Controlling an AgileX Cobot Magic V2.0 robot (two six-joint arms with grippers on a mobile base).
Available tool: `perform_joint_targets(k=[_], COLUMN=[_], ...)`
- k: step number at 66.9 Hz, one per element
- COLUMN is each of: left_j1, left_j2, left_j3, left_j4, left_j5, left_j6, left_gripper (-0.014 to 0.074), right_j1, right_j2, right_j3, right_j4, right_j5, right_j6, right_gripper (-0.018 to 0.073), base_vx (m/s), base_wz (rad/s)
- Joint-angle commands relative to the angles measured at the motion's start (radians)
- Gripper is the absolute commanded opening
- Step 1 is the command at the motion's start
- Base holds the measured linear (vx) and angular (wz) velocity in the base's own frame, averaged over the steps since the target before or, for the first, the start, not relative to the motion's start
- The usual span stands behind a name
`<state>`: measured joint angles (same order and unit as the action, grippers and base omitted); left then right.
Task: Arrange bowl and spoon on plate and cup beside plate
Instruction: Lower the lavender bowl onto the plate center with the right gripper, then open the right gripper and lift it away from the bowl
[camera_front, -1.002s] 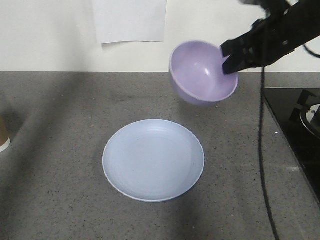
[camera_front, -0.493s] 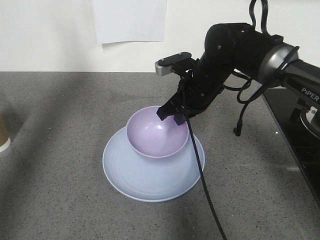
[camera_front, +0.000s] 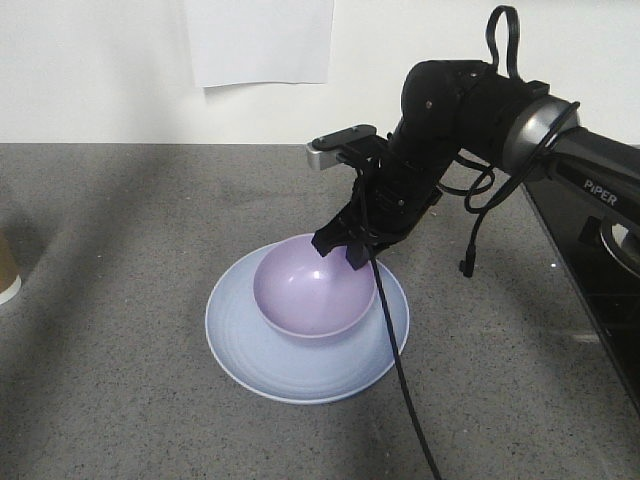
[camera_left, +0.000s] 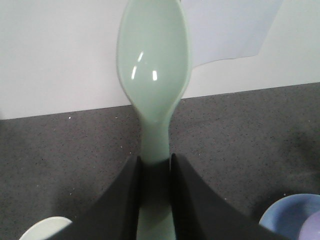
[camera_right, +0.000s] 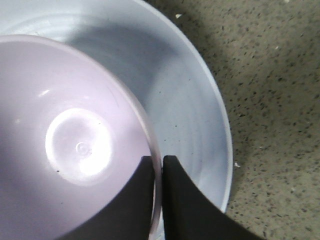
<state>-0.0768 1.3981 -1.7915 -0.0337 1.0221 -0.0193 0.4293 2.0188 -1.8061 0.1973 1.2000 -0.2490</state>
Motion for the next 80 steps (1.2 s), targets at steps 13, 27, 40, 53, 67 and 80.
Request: perform_joint_targets(k=[13, 27, 40, 53, 67, 80], left_j1=[-0.006, -0.006, -0.006, -0.006, -0.006, -0.008], left_j2=[-0.026, -0.026, -0.026, -0.026, -0.026, -0.026], left_j3=[-0.024, -0.024, -0.024, -0.024, -0.024, -0.024], left_j4=[-0.008, -0.008, -0.007, -0.007, -0.008, -0.143], left_j5=[-0.06, -0.057, -0.053, -0.053, -0.052, -0.044], left_j6=[0.004, 0.004, 0.005, 0.013, 0.019, 0.2], left_gripper=[0.0, 0.0, 0.0003, 0.0002, 0.0002, 0.0002], right_j1=[-0.003, -0.004, -0.004, -0.006, -0.006, -0.006], right_j2=[-0.035, -0.035, -0.036, -0.049, -0.12, -0.244], right_j3=[-0.029, -0.029, -0.029, -0.077, -0.197, -0.327], right_j4=[0.045, 0.042, 0.042, 0.033, -0.013, -0.109], right_j5=[-0.004, -0.008, -0.022, -0.012, -0.012, -0.088], right_j6=[-0.029, -0.047, -0.048, -0.042, -0.025, -0.011], right_gripper=[0.0095, 0.0167, 0.0278, 0.0323, 0.0322, 0.0322], base_vx=[0.0, 0.0, 0.0, 0.0, 0.0, 0.0], base_wz=[0.0, 0.0, 0.0, 0.0, 0.0, 0.0])
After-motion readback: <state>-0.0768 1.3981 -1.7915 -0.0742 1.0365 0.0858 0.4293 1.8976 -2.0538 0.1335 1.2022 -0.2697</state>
